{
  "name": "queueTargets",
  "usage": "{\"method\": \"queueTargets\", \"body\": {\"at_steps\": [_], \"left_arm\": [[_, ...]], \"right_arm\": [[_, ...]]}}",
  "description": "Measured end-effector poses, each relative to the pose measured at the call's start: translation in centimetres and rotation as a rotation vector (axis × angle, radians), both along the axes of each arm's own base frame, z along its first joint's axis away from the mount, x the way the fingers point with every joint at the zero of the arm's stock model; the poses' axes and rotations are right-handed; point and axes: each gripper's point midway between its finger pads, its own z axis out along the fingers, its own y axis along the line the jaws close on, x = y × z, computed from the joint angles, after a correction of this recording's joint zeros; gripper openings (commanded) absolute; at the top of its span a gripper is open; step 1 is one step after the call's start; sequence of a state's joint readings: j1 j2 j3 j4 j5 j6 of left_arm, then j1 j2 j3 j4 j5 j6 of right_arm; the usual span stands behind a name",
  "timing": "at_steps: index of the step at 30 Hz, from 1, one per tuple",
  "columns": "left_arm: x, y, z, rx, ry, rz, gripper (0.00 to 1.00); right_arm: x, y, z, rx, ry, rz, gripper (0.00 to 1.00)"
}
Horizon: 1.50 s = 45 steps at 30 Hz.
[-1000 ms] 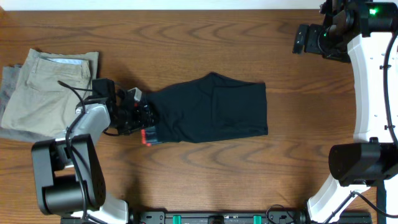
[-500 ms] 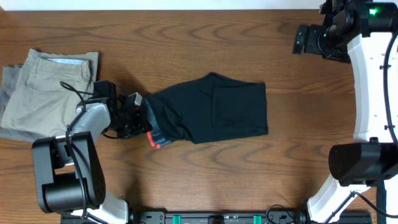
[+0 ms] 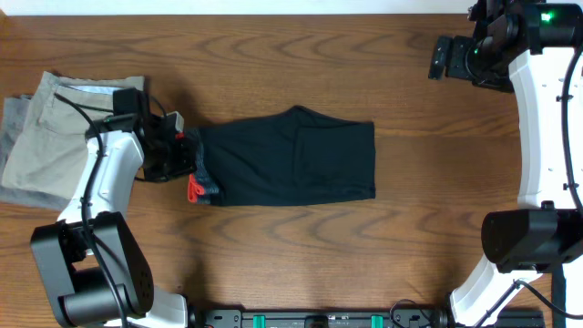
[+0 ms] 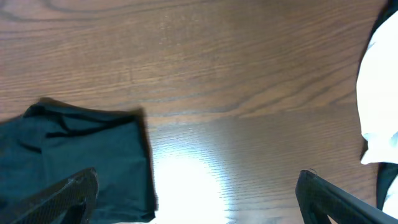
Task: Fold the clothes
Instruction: 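Fold the waistband rightward over the leggings with the left gripper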
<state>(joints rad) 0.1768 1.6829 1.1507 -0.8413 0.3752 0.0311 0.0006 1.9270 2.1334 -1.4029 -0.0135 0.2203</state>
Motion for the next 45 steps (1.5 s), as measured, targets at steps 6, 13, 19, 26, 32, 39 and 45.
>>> {"method": "queueTargets", "body": {"at_steps": [6, 13, 19, 26, 32, 39, 45], "left_arm": [[0.2, 0.3, 2.5, 0.015, 0.016, -0.007, 0.06], [0.0, 0.1, 4.6, 0.017, 0.035, -0.025, 0.06], [0.9, -3.0, 6.9, 0.035, -0.004, -0.127, 0.06], [0.4, -9.9, 8.0, 0.037, -0.038, -0.327, 0.06], [-1.3, -15.0, 8.2, 0.031, -0.045, -0.470, 0.06], [-1.4, -19.7, 9.2, 0.014, -0.141, -0.582, 0.06], [-2.0, -22.4, 9.5, -0.001, -0.184, -0.642, 0.06]], "right_arm": [[-0.1, 1.0, -1.0, 0.042, 0.022, 0.022, 0.99], [-0.5, 2.4, -5.0, 0.058, 0.088, 0.052, 0.99], [-1.4, 3.7, -9.5, 0.058, 0.153, 0.080, 0.99], [-2.6, 4.6, -13.4, 0.061, 0.207, 0.089, 0.99], [-2.9, 4.6, -16.3, 0.067, 0.207, 0.071, 0.97], [-4.6, 4.4, -19.3, 0.071, 0.250, 0.043, 0.97], [-4.7, 4.4, -19.4, 0.072, 0.255, 0.039, 0.97]]}}
